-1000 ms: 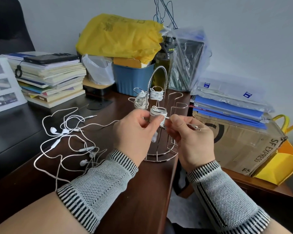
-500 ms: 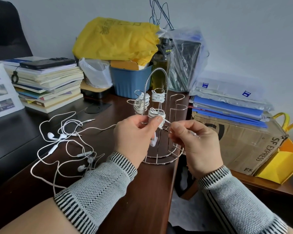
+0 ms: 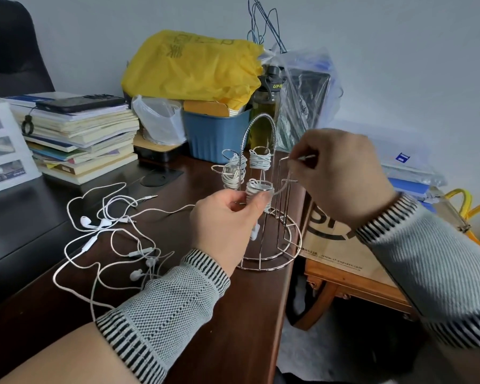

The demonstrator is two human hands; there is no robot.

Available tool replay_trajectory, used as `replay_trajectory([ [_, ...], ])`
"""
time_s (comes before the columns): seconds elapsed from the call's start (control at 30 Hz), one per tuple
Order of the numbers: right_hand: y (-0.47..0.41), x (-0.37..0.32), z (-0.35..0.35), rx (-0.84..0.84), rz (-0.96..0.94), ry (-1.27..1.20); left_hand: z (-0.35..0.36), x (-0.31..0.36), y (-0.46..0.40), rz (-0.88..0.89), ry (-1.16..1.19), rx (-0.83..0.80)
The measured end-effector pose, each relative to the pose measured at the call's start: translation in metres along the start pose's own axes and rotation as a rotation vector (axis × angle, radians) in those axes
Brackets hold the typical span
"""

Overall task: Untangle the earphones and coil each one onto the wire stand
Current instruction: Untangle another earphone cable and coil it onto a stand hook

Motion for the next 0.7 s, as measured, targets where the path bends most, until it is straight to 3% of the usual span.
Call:
replay_trajectory([
  [0.17, -0.032, -0.019, 0.022, -0.238, -0.018, 0.147, 0.002, 0.002, 0.002, -0.008, 0.01, -0.014],
  [0.33, -0.035, -0.034, 0.031, -0.477, 0.068, 0.041, 0.005, -0.005, -0.002, 0.001, 0.011, -0.011],
  [0.57, -0.018, -0.04, 0.023, -0.308, 0.032, 0.02, 0.008, -0.009, -0.003, -0.006, 0.041, 0.003],
  [0.7, -0.018, -0.032, 0.023, -0.353, 0.119, -0.158, 0.007, -0.008, -0.003, 0.018, 0.01, 0.011],
])
Point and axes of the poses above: each hand's wrist, its own y-axis away from the middle knuckle, its own z-axis out of the palm, x = y × z, the point moved 2 cm from there along -y, towards the middle knuckle, and after that the axes turned 2 degrees about -x, right-handed, at the moved point
